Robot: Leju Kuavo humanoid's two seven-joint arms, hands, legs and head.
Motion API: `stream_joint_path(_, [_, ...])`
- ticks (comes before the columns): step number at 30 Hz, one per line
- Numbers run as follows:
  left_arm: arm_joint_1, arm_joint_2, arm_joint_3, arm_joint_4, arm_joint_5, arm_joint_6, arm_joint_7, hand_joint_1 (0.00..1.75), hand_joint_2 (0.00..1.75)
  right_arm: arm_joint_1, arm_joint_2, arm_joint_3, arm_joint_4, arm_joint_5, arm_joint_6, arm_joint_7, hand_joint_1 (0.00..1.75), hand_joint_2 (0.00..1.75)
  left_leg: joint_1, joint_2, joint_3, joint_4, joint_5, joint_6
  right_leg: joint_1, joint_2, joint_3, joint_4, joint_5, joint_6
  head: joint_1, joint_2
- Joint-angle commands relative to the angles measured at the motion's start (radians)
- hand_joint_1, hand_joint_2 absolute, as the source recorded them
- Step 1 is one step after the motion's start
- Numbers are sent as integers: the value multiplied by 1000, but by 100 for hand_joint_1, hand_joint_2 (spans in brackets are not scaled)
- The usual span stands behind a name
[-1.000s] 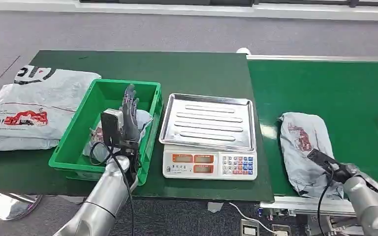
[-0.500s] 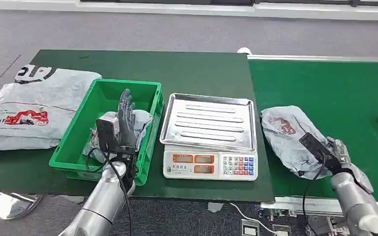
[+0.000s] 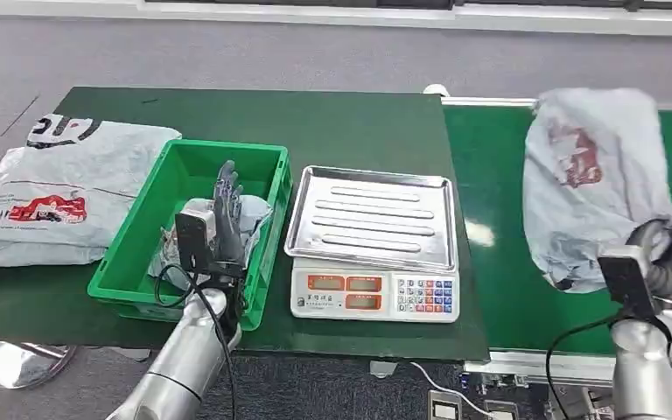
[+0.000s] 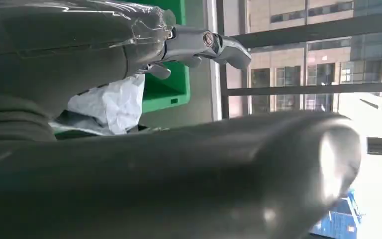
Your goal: Moved the parcel from conveyor to table for the left to box.
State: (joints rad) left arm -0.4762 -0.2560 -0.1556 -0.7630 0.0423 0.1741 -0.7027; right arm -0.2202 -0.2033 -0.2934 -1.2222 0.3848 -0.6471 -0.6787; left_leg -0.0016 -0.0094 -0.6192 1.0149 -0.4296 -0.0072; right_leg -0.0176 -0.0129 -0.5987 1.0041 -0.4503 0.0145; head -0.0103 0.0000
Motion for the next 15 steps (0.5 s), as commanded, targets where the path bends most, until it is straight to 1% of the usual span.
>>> stream_joint_path(1, [-55, 17, -53, 51, -4, -4, 5, 0, 0, 39, 106, 145, -415, 97, 6, 40, 175, 175, 0, 7, 1, 0, -1, -1, 0, 7, -2, 1, 1, -1, 0, 0])
stream_joint_path(2, [-55, 17, -53, 51, -4, -4, 5, 0, 0, 39, 106, 145, -415, 97, 6, 40, 175, 175, 0, 7, 0, 0, -1, -1, 0, 6, -2, 0, 1, -1, 0, 0])
stream_joint_path(3, [-46, 23, -54, 37, -3, -4, 5, 0, 0, 3, 73, 203, -329, 196, 44, 100, 175, 175, 1, 9, 2, -1, -1, -1, 1, 9, -1, 0, 1, -2, 0, 0])
stream_joint_path(4, [-40, 24, -52, 29, -5, -7, 5, 0, 0, -21, 59, 247, -283, 241, 83, 120, 175, 175, 0, 8, 2, -1, -1, -1, 0, 8, -1, 0, 1, -2, 0, 0])
stream_joint_path(5, [-39, 24, -53, 30, -5, -19, 5, 0, 0, -48, 58, 274, -225, 286, 103, 146, 175, 175, 1, 10, 3, -1, -1, -1, 1, 10, -1, -1, 1, -1, 0, 0])
stream_joint_path(7, [-39, 24, -62, 33, -19, -23, 5, 0, 0, -157, 31, 390, -7, 418, 253, 270, 175, 175, 1, 14, 4, -1, -1, -1, 1, 13, 0, -2, 3, -1, 0, 0])
stream_joint_path(9, [-39, 24, -62, 33, -19, -23, 5, 0, 0, -157, 31, 390, -7, 418, 253, 270, 175, 175, 1, 15, 4, -1, -1, 0, 1, 14, 1, -2, 4, -1, 0, 0])
stream_joint_path(11, [-39, 24, -62, 33, -19, -23, 5, 0, 0, -157, 31, 390, -7, 418, 253, 270, 175, 175, 1, 12, 4, -1, 0, 0, 1, 11, 0, -1, 4, -1, 0, 0])
stream_joint_path(12, [-44, 25, -71, 36, -24, -18, 5, 0, 175, -214, 30, 437, 104, 437, 296, 288, 175, 175, 1, 13, 5, -1, 1, 0, 1, 13, 0, -2, 5, -2, 0, 0])
stream_joint_path(13, [-43, 27, -78, 38, -31, -9, 5, 0, 175, -242, 14, 479, 164, 457, 400, 375, 175, 175, 1, 11, 3, -1, 2, 1, 1, 10, 0, -1, 5, -1, 0, 0])
stream_joint_path(14, [-46, 29, -85, 42, -31, -9, 5, 0, 175, -273, 16, 501, 227, 411, 512, 384, 175, 175, 0, 10, 2, -1, 2, 2, 0, 9, 0, -1, 5, -1, 0, 0])
stream_joint_path(15, [-47, 29, -85, 48, -28, -9, 5, 0, 175, -304, 21, 516, 307, 362, 647, 421, 175, 175, 1, 11, 3, -2, 2, 2, 1, 10, 1, -3, 5, -2, 0, 0])
